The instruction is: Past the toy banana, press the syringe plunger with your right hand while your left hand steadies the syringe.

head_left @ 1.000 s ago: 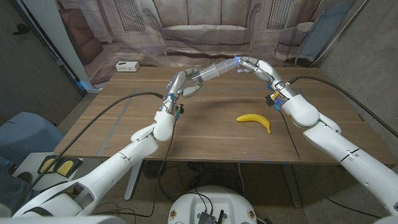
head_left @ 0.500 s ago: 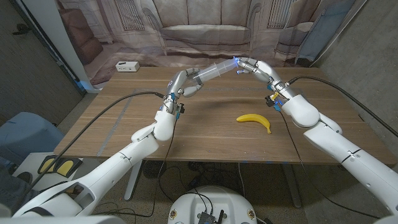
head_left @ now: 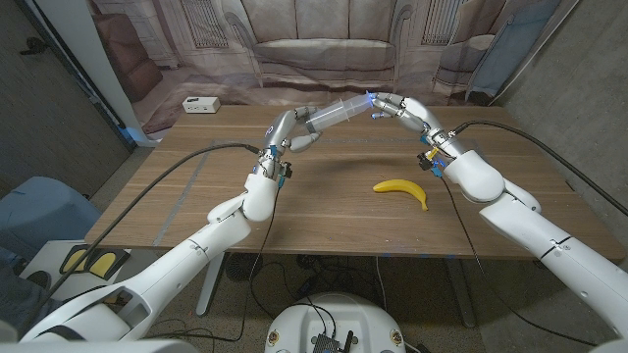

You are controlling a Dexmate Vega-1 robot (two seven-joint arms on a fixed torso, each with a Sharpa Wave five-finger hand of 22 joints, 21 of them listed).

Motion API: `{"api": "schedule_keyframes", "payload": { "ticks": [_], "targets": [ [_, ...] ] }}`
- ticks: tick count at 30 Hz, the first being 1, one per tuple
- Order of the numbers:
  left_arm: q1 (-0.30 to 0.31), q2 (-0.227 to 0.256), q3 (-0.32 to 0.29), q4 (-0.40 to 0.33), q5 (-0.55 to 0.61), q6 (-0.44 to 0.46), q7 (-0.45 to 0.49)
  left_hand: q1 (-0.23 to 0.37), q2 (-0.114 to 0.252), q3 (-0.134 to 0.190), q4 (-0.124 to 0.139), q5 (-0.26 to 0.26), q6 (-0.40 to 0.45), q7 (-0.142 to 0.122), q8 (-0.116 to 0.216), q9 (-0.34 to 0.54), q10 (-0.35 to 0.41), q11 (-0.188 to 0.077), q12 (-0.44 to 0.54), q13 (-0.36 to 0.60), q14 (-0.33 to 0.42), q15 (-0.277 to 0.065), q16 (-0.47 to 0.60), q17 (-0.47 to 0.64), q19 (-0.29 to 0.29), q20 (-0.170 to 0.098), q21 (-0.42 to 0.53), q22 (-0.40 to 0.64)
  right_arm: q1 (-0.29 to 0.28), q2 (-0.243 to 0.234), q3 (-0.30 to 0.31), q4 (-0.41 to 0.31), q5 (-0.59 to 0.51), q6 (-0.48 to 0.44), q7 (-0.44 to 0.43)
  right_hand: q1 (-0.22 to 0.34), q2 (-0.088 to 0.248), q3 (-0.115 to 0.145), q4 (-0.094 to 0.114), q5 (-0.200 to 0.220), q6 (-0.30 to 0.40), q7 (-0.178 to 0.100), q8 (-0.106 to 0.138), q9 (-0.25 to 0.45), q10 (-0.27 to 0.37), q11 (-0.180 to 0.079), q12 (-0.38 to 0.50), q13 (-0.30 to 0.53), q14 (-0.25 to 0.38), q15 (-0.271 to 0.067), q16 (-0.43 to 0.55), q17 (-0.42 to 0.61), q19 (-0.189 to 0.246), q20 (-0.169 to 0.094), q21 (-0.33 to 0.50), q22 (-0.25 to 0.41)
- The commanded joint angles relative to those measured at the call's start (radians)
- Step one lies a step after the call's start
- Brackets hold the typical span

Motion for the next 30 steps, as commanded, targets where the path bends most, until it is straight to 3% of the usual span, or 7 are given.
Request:
{"api": "schedule_keyframes", "payload": {
  "ticks": [1, 30],
  "targets": [
    [-0.007, -0.006, 0.003, 0.004, 0.001, -0.015, -0.004, 0.157, 0.162, 0.05, 0.045, 0.009, 0.11, -0.055, 0.007, 0.004, 0.072, -0.066, -0.001, 0.003, 0.116, -0.139, 0.005, 0.004, -0.004, 0.001, 0.009, 0.003, 0.005, -0.002, -0.01, -0.005, 0.0, -0.011, 0.016, -0.002, -0.001, 0.004, 0.006, -0.003, 0.011, 0.002, 0.006, 0.003, 0.005, 0.002, 0.003, 0.004, 0.006, 0.007, 0.005, 0.003, 0.001, 0.006, 0.0, 0.001],
    [-0.024, -0.015, 0.011, 0.019, 0.003, -0.018, -0.017, 0.156, 0.161, 0.052, 0.045, 0.009, 0.113, -0.057, 0.004, 0.005, 0.074, -0.067, -0.006, 0.006, 0.118, -0.14, 0.006, 0.005, -0.008, 0.0, 0.018, 0.002, 0.027, -0.014, -0.024, -0.001, 0.023, -0.023, 0.058, -0.001, -0.001, 0.005, 0.005, -0.003, 0.02, 0.001, 0.006, 0.003, 0.011, -0.001, 0.001, 0.005, 0.007, 0.004, 0.001, 0.003, 0.003, 0.006, -0.002, 0.002]
  ]
}}
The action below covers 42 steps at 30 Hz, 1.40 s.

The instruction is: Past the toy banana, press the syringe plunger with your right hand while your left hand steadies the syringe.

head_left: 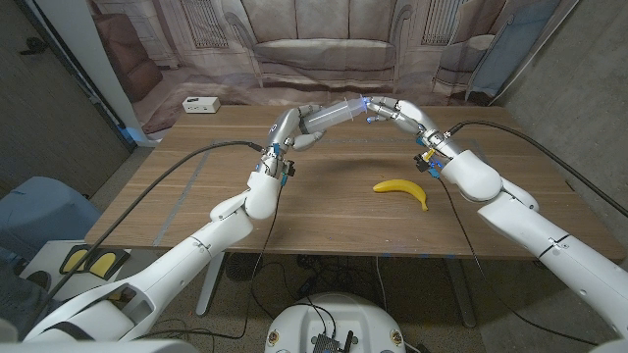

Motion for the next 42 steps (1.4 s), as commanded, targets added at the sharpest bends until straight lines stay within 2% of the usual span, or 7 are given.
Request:
{"api": "schedule_keyframes", "payload": {
  "ticks": [1, 30, 36, 42],
  "targets": [
    [-0.008, -0.002, 0.004, 0.007, 0.002, -0.001, -0.005, 0.149, 0.168, 0.052, 0.045, 0.004, 0.106, -0.056, -0.001, 0.004, 0.07, -0.063, -0.002, 0.007, 0.115, -0.136, 0.007, 0.006, -0.007, 0.002, 0.008, 0.001, 0.01, -0.008, -0.005, 0.0, 0.015, -0.008, 0.025, -0.001, -0.001, 0.005, 0.005, -0.003, 0.006, 0.002, 0.005, 0.002, 0.007, 0.003, 0.001, 0.005, 0.007, 0.004, 0.001, 0.003, 0.003, 0.005, -0.002, 0.002],
    [-0.014, -0.006, 0.009, 0.014, 0.003, -0.001, -0.002, 0.146, 0.166, 0.054, 0.045, 0.005, 0.109, -0.058, -0.003, 0.006, 0.074, -0.064, -0.006, 0.011, 0.115, -0.136, 0.007, 0.007, -0.009, 0.0, 0.017, 0.0, 0.015, -0.01, -0.008, 0.006, 0.025, 0.005, 0.039, -0.002, 0.0, 0.006, 0.006, -0.002, 0.017, 0.001, 0.005, 0.002, 0.019, -0.001, 0.001, 0.005, 0.012, 0.002, -0.001, 0.004, 0.006, 0.006, -0.003, 0.002],
    [-0.015, -0.008, 0.01, 0.015, 0.004, 0.002, -0.001, 0.146, 0.166, 0.055, 0.044, 0.005, 0.108, -0.058, -0.005, 0.006, 0.075, -0.065, -0.008, 0.01, 0.114, -0.137, 0.007, 0.007, -0.011, -0.001, 0.019, 0.0, 0.022, -0.011, -0.012, 0.011, 0.026, 0.006, 0.049, 0.001, 0.001, 0.007, 0.005, -0.002, 0.035, -0.01, 0.011, 0.002, 0.031, -0.007, 0.005, 0.005, 0.015, -0.003, -0.001, 0.004, 0.008, 0.006, -0.003, 0.002],
    [-0.013, -0.007, 0.01, 0.009, 0.007, 0.009, 0.0, 0.145, 0.166, 0.055, 0.045, 0.005, 0.108, -0.057, -0.006, 0.006, 0.076, -0.066, -0.008, 0.011, 0.115, -0.137, 0.007, 0.007, -0.011, -0.001, 0.021, 0.0, 0.028, -0.013, -0.015, 0.015, 0.031, 0.006, 0.059, 0.001, 0.002, 0.007, 0.005, -0.002, 0.037, -0.008, 0.01, 0.002, 0.034, -0.003, 0.005, 0.005, 0.017, -0.004, 0.0, 0.004, 0.009, 0.005, -0.003, 0.002]
  ]
}}
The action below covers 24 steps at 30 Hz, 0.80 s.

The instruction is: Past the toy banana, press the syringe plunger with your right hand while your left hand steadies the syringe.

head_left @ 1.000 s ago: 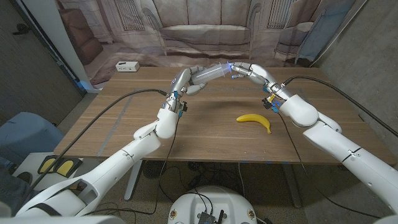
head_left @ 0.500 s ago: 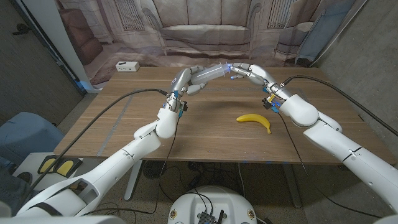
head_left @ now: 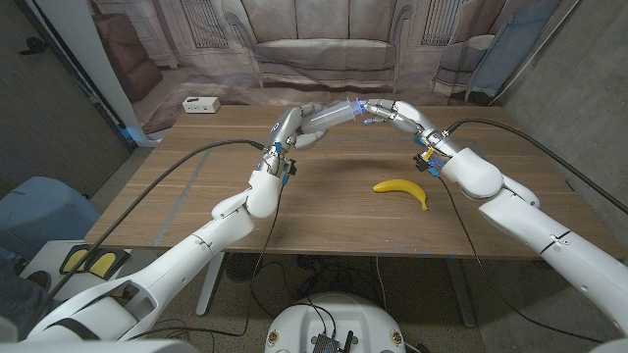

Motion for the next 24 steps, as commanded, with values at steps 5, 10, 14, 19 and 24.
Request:
{"api": "schedule_keyframes", "payload": {
  "ticks": [5, 10, 14, 19, 24],
  "targets": [
    [0.003, 0.0, 0.001, -0.009, 0.003, 0.016, 0.0, 0.145, 0.166, 0.056, 0.045, 0.008, 0.1, -0.051, 0.006, 0.001, 0.072, -0.061, -0.002, 0.007, 0.11, -0.133, 0.007, 0.003, -0.004, -0.003, 0.011, 0.0, 0.011, -0.001, -0.007, 0.013, 0.006, 0.008, 0.017, 0.001, 0.002, 0.004, 0.002, -0.002, 0.015, 0.003, 0.007, 0.003, 0.013, -0.005, 0.005, 0.005, 0.011, 0.003, 0.0, 0.005, 0.004, 0.0, -0.004, 0.002],
    [0.006, 0.0, 0.003, -0.013, 0.004, 0.02, 0.001, 0.145, 0.166, 0.057, 0.045, 0.009, 0.099, -0.051, 0.005, 0.002, 0.073, -0.062, -0.003, 0.007, 0.111, -0.132, 0.006, 0.002, -0.004, -0.003, 0.012, 0.0, 0.008, 0.0, -0.002, 0.017, 0.014, 0.013, 0.015, 0.001, 0.004, 0.004, 0.002, -0.002, 0.011, 0.002, 0.004, 0.003, 0.011, -0.006, 0.003, 0.005, 0.01, 0.004, -0.001, 0.005, 0.004, -0.001, -0.004, 0.003],
    [0.006, 0.0, 0.004, -0.015, 0.003, 0.022, -0.002, 0.144, 0.166, 0.057, 0.045, 0.009, 0.1, -0.052, 0.005, 0.002, 0.074, -0.063, -0.003, 0.007, 0.113, -0.134, 0.007, 0.002, -0.004, -0.003, 0.013, 0.0, 0.005, 0.0, 0.0, 0.018, 0.016, 0.017, 0.012, 0.002, 0.004, 0.005, 0.002, -0.002, 0.007, 0.001, 0.002, 0.003, 0.009, -0.007, 0.001, 0.005, 0.009, 0.008, -0.002, 0.005, 0.004, 0.0, -0.004, 0.003],
    [0.009, 0.001, 0.004, -0.022, 0.005, 0.023, -0.001, 0.142, 0.167, 0.057, 0.047, 0.009, 0.1, -0.054, 0.005, 0.003, 0.075, -0.062, -0.004, 0.007, 0.116, -0.135, 0.009, 0.003, -0.004, -0.005, 0.014, -0.001, 0.003, 0.001, 0.003, 0.022, 0.02, 0.027, 0.011, 0.005, 0.003, 0.005, 0.0, -0.002, -0.002, -0.001, -0.003, 0.003, 0.002, -0.005, -0.002, 0.006, 0.004, 0.01, -0.004, 0.006, 0.001, 0.001, -0.006, 0.003],
    [0.014, 0.001, 0.003, -0.029, 0.005, 0.029, 0.0, 0.141, 0.166, 0.057, 0.046, 0.009, 0.101, -0.054, 0.005, 0.003, 0.077, -0.066, -0.004, 0.009, 0.117, -0.136, 0.009, 0.003, -0.003, -0.006, 0.016, -0.001, -0.001, 0.003, 0.007, 0.024, 0.016, 0.034, 0.004, 0.01, 0.002, 0.006, -0.003, -0.003, -0.02, -0.005, -0.011, 0.003, -0.033, -0.01, -0.017, 0.006, -0.013, 0.011, -0.012, 0.007, -0.013, 0.004, -0.012, 0.003]
  ]
}}
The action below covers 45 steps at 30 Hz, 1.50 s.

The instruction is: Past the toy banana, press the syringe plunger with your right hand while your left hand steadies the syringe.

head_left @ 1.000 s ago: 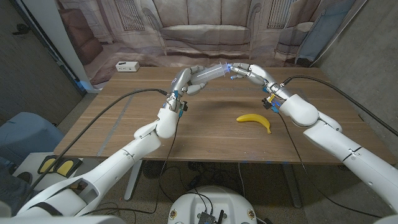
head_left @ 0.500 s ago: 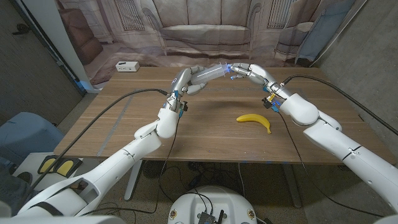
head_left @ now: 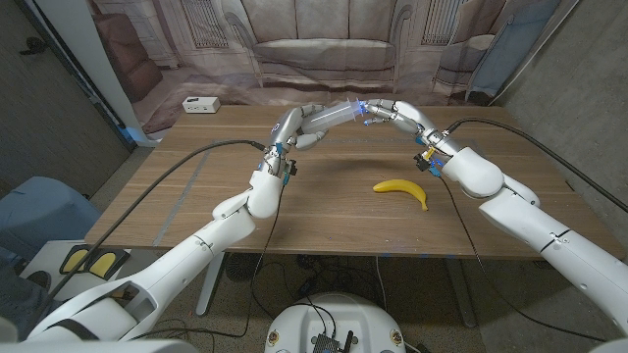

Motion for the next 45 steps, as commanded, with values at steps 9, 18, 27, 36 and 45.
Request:
{"api": "schedule_keyframes", "payload": {
  "ticks": [9, 18, 27, 36, 45],
  "targets": [
    [0.01, 0.0, 0.0, -0.016, 0.004, 0.006, 0.005, 0.14, 0.165, 0.053, 0.05, 0.005, 0.103, -0.058, 0.007, 0.004, 0.074, -0.062, -0.001, 0.004, 0.117, -0.137, 0.005, 0.004, -0.001, -0.005, 0.008, -0.001, -0.016, -0.001, 0.017, -0.007, -0.003, 0.011, -0.019, 0.012, 0.0, 0.006, -0.005, -0.004, -0.024, -0.01, -0.011, 0.002, -0.037, -0.009, -0.016, 0.004, -0.021, -0.001, -0.011, 0.003, -0.021, 0.007, -0.008, 0.003],
    [0.013, 0.0, 0.0, -0.019, 0.007, 0.009, 0.007, 0.138, 0.164, 0.053, 0.05, 0.005, 0.103, -0.058, 0.005, 0.003, 0.073, -0.063, -0.004, 0.004, 0.117, -0.137, 0.004, 0.004, -0.003, -0.005, 0.01, -0.001, -0.032, 0.0, 0.029, -0.018, -0.015, 0.009, -0.044, 0.012, -0.003, 0.004, -0.005, -0.005, -0.037, -0.031, -0.014, 0.002, -0.055, -0.019, -0.019, 0.006, -0.044, 0.01, -0.018, 0.007, -0.043, 0.018, -0.014, 0.003],
    [0.023, 0.004, -0.004, -0.031, 0.011, 0.018, 0.011, 0.137, 0.163, 0.053, 0.049, 0.005, 0.103, -0.058, 0.004, 0.003, 0.077, -0.067, -0.005, 0.004, 0.115, -0.14, 0.004, 0.005, -0.006, -0.006, 0.012, -0.001, -0.036, 0.004, 0.031, -0.011, -0.014, 0.017, -0.047, 0.011, -0.004, 0.003, -0.004, -0.006, -0.049, -0.041, -0.016, 0.002, -0.07, -0.021, -0.021, 0.006, -0.064, 0.006, -0.024, 0.009, -0.059, 0.023, -0.018, 0.003],
    [0.032, 0.01, -0.007, -0.044, 0.011, 0.027, 0.008, 0.137, 0.163, 0.053, 0.049, 0.005, 0.107, -0.06, 0.004, 0.003, 0.077, -0.065, -0.007, 0.006, 0.115, -0.141, 0.004, 0.005, -0.007, -0.006, 0.014, -0.001, -0.035, 0.009, 0.029, -0.002, -0.014, 0.025, -0.047, 0.011, -0.004, 0.003, -0.004, -0.006, -0.076, -0.049, -0.024, 0.002, -0.086, -0.018, -0.023, 0.007, -0.07, 0.01, -0.024, 0.011, -0.064, 0.025, -0.016, 0.003],
    [0.038, 0.012, -0.01, -0.048, 0.011, 0.026, 0.013, 0.135, 0.162, 0.054, 0.049, 0.005, 0.108, -0.06, 0.003, 0.003, 0.078, -0.065, -0.008, 0.006, 0.116, -0.142, 0.004, 0.004, -0.01, -0.005, 0.015, -0.002, -0.038, 0.012, 0.03, -0.005, -0.017, 0.024, -0.053, 0.011, -0.007, 0.001, -0.004, -0.007, -0.118, -0.06, -0.032, 0.002, -0.104, -0.015, -0.025, 0.007, -0.087, 0.012, -0.028, 0.012, -0.068, 0.028, -0.014, 0.004]
  ]
}}
